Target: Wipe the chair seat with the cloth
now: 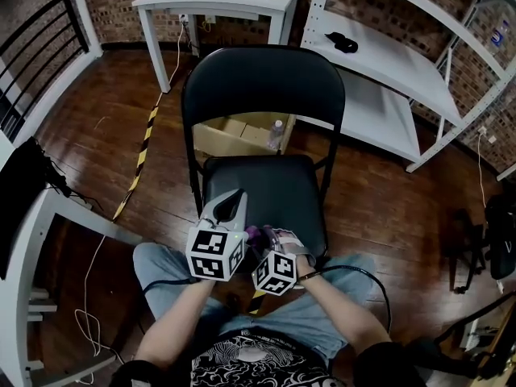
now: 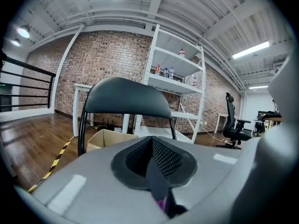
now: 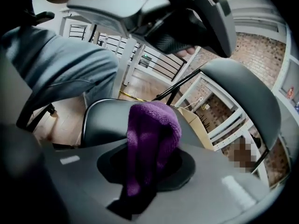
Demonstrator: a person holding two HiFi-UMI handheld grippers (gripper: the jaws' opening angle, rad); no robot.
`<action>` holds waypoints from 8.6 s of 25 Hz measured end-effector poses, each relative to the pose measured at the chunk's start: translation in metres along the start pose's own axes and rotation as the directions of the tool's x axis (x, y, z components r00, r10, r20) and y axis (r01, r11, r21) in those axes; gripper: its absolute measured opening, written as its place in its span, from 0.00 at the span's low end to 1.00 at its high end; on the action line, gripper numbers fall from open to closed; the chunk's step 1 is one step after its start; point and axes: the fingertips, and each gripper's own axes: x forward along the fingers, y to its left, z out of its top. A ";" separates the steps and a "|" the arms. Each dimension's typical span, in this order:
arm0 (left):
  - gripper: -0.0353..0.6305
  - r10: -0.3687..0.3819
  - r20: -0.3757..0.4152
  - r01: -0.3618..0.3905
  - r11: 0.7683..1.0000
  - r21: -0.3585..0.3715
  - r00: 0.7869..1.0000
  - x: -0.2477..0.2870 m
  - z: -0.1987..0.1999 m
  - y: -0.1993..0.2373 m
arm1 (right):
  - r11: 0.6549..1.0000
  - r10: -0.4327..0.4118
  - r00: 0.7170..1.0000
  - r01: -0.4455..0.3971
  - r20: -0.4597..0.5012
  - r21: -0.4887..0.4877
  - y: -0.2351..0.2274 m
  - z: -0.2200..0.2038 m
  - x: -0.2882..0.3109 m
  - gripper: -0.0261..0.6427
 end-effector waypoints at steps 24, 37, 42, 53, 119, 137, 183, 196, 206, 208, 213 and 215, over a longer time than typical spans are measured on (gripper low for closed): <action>0.06 0.006 0.028 -0.006 1.000 -0.027 1.000 0.009 0.009 0.000 | 0.994 -0.100 0.990 0.095 0.096 0.056 -0.064 0.020 -0.041 0.17; 0.06 -0.003 0.013 0.003 1.000 -0.018 1.000 0.035 0.017 0.002 | 0.972 -0.234 0.972 0.233 -0.025 -0.041 -0.212 -0.001 0.039 0.17; 0.06 -0.017 -0.006 0.017 1.000 -0.021 1.000 0.041 0.016 0.001 | 0.978 -0.209 0.972 0.207 -0.111 -0.032 -0.232 -0.029 0.075 0.17; 0.06 -0.021 -0.060 0.021 1.000 -0.004 0.998 0.058 -0.001 0.000 | 0.980 -0.195 0.948 0.196 -0.253 -0.020 -0.239 -0.079 0.119 0.17; 0.06 -0.104 -0.034 0.103 0.994 -0.029 0.994 0.062 -0.006 -0.058 | 0.931 -0.308 0.912 0.348 -0.270 0.113 -0.260 -0.104 0.040 0.17; 0.06 -0.080 -0.078 0.079 0.997 -0.026 0.994 0.069 -0.026 -0.041 | 0.929 -0.259 0.900 0.331 -0.352 0.163 -0.237 -0.140 0.071 0.17; 0.06 -0.126 -0.004 0.126 0.992 -0.021 0.992 0.030 -0.013 -0.098 | 0.894 -0.196 0.969 0.241 -0.154 0.378 -0.078 -0.075 -0.096 0.17; 0.06 0.014 0.135 -0.015 1.000 0.008 0.991 -0.013 0.040 -0.039 | 0.761 -0.418 0.885 0.219 0.204 0.610 -0.162 0.069 -0.151 0.17; 0.06 0.027 0.185 -0.028 1.000 0.005 0.982 -0.038 0.058 -0.030 | 0.721 -0.478 0.816 0.152 0.326 0.676 -0.168 0.115 -0.166 0.17; 0.06 0.025 0.185 -0.026 1.000 0.004 0.982 -0.040 0.059 -0.031 | 0.718 -0.480 0.814 0.148 0.329 0.681 -0.166 0.116 -0.168 0.17; 0.06 0.016 0.193 -0.017 1.000 0.007 0.981 -0.051 0.064 -0.039 | 0.716 -0.489 0.804 0.148 0.339 0.682 -0.159 0.119 -0.181 0.17; 0.06 0.012 0.197 -0.014 1.000 0.008 0.980 -0.057 0.064 -0.046 | 0.712 -0.493 0.800 0.144 0.343 0.687 -0.153 0.118 -0.189 0.17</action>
